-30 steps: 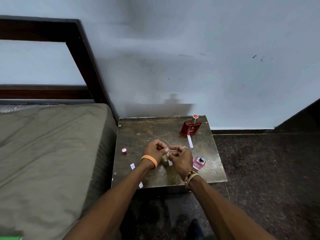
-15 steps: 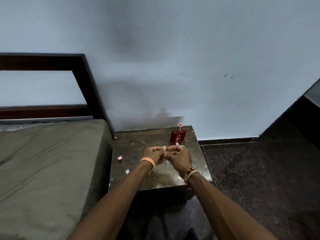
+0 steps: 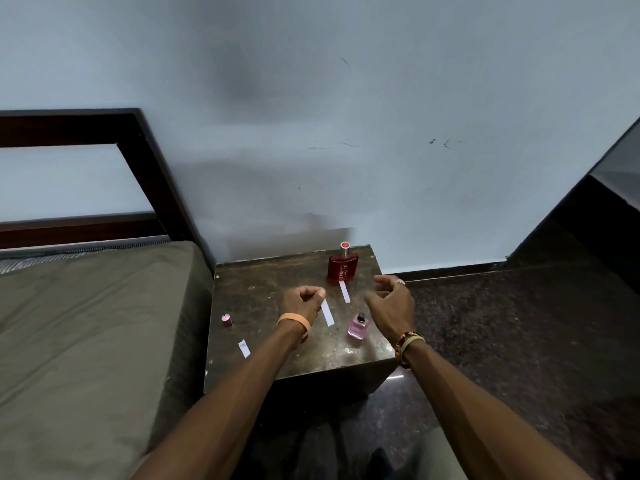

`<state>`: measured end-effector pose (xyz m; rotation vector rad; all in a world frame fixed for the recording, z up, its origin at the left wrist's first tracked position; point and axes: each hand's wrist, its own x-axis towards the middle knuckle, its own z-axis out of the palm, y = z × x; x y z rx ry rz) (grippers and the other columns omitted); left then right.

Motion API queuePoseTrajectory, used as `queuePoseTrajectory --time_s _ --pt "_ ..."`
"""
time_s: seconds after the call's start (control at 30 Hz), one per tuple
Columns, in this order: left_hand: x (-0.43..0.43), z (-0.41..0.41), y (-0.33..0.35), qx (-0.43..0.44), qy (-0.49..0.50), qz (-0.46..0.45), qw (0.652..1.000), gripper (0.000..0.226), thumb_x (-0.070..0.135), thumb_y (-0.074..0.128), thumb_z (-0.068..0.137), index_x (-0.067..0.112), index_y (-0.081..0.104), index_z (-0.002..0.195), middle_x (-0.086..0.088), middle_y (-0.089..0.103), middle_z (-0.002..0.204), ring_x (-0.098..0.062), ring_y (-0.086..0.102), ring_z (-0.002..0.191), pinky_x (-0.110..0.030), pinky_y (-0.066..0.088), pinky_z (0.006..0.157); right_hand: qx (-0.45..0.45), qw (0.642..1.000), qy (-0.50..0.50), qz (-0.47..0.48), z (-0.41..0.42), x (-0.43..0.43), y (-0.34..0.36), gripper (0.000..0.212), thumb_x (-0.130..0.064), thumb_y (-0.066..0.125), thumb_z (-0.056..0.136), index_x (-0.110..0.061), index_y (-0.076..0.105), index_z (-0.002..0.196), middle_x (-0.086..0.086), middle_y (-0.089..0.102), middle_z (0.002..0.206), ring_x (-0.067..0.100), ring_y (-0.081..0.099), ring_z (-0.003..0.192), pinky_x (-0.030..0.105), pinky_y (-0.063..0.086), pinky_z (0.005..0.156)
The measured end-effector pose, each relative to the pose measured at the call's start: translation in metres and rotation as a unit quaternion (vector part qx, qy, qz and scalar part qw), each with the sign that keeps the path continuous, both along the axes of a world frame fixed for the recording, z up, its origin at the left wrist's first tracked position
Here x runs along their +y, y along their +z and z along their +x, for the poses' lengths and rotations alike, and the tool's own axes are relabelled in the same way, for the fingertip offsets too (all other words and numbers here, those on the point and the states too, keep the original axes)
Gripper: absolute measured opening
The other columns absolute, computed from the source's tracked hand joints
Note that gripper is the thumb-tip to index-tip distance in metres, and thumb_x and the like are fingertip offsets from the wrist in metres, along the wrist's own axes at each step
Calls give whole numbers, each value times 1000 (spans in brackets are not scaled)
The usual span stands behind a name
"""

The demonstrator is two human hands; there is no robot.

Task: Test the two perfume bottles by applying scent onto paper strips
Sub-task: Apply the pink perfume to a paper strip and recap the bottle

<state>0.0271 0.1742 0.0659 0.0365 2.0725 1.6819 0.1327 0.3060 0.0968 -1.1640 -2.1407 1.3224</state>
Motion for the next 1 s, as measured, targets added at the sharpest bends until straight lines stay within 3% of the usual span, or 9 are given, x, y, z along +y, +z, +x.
queuePoseTrajectory --time_s 0.17,0.27,0.33,0.4,0.47,0.57,0.67,0.83,1.0 --pt "6 6 -33 9 -15 -36 999 15 16 70 81 27 69 71 1 71 76 -15 64 71 -38 58 77 -118 981 142 58 13 3 -31 68 -15 82 71 -14 54 133 8 61 126 20 61 100 10 44 66" --pt "8 11 -42 3 -29 -44 999 18 15 71 81 27 68 68 3 71 75 -14 65 71 -38 58 75 -157 974 161 32 14 -1 -56 78 -15 86 69 -12 50 138 10 62 129 23 63 103 16 50 74" --pt "8 13 -43 1 -38 -51 998 18 14 71 81 25 67 68 1 70 74 -15 65 70 -37 58 75 -171 973 156 20 13 -5 -73 66 -19 86 70 -15 57 129 7 66 122 23 64 106 28 53 85" --pt "6 13 -46 -4 -53 -64 997 17 14 70 82 22 65 68 -1 69 73 -16 64 69 -38 58 76 -171 977 128 19 11 -8 -81 36 -21 81 76 -21 66 108 2 72 106 20 67 95 29 52 77" --pt "2 11 -50 -12 -70 -78 994 19 17 70 82 22 64 65 0 68 71 -17 63 68 -41 58 76 -156 982 111 6 8 -11 -80 16 -22 74 83 -22 68 98 0 72 97 18 65 85 26 45 68" --pt "-3 7 -56 -9 -95 -95 991 19 22 69 82 22 62 64 2 64 66 -15 59 65 -43 56 78 -118 986 113 -27 5 -14 -75 18 -19 68 87 -17 68 105 1 69 96 15 61 83 22 41 64" --pt "-5 8 -36 -33 -92 -71 993 16 18 64 87 19 60 71 -2 62 69 -16 56 66 -43 55 78 -52 988 128 -62 2 -18 -59 18 -20 69 87 -17 69 105 -3 66 92 16 63 87 26 51 73" --pt "-12 15 20 -115 -70 35 990 9 6 57 92 6 56 82 -10 63 77 -18 63 67 -26 58 54 44 987 136 -68 4 -29 -18 11 -26 68 89 -22 64 98 -5 65 89 13 62 86 32 51 77" --pt "-28 25 65 -92 -72 62 991 6 10 58 92 4 58 92 -16 68 85 -23 67 70 -34 60 61 115 977 129 -122 15 -42 23 24 -34 63 92 -18 59 110 4 67 105 22 65 100 44 54 90"
